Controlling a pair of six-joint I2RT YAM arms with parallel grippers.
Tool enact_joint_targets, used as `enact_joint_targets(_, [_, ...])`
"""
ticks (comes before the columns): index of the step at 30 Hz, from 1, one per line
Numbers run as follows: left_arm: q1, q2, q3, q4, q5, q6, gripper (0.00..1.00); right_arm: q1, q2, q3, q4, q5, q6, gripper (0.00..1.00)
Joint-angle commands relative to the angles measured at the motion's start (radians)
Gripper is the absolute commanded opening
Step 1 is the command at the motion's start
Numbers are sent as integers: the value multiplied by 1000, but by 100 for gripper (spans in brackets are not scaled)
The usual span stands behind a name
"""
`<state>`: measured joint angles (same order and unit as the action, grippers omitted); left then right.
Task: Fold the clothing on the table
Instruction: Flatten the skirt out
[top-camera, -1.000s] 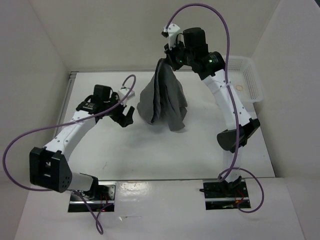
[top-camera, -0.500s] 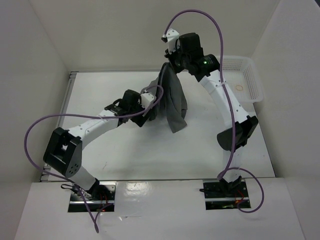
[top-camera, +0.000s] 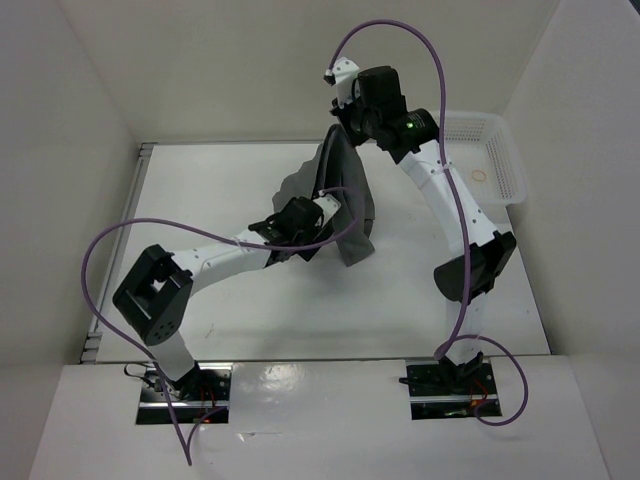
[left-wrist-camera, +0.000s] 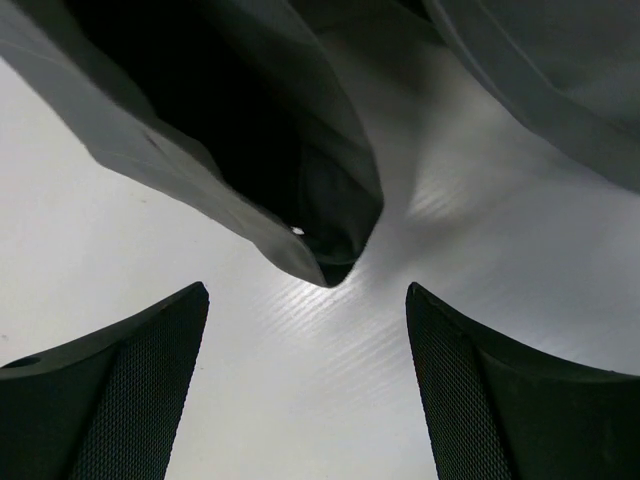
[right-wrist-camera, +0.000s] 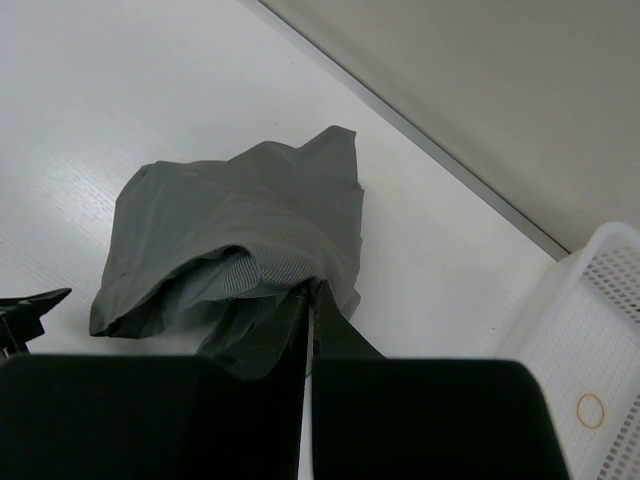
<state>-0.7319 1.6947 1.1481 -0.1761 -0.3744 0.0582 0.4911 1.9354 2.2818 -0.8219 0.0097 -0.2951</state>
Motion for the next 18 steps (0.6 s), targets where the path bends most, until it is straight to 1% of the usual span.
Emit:
enact_joint_targets(1, [-17, 32, 39, 47, -133, -69, 86, 4, -59, 2, 66, 26, -15, 0])
enact_joint_targets(3, [-49, 45, 30, 64, -196, -80, 86, 4, -68, -7, 66, 26, -15, 0])
enact_joint_targets(6, [-76, 72, 39, 76, -239, -104, 86, 4, -69, -16, 66, 26, -15, 0])
enact_joint_targets(10, [-113, 97, 77, 66, -262, -129, 86, 4, -69, -16, 66, 35, -15, 0])
enact_joint_targets(12, [-122, 108, 91, 53, -273, -139, 86, -5, -79, -25, 66, 35, -15, 0])
enact_joint_targets(18, [-133, 161, 110, 67, -414, -169, 87, -5, -89, -36, 66, 44, -15, 0])
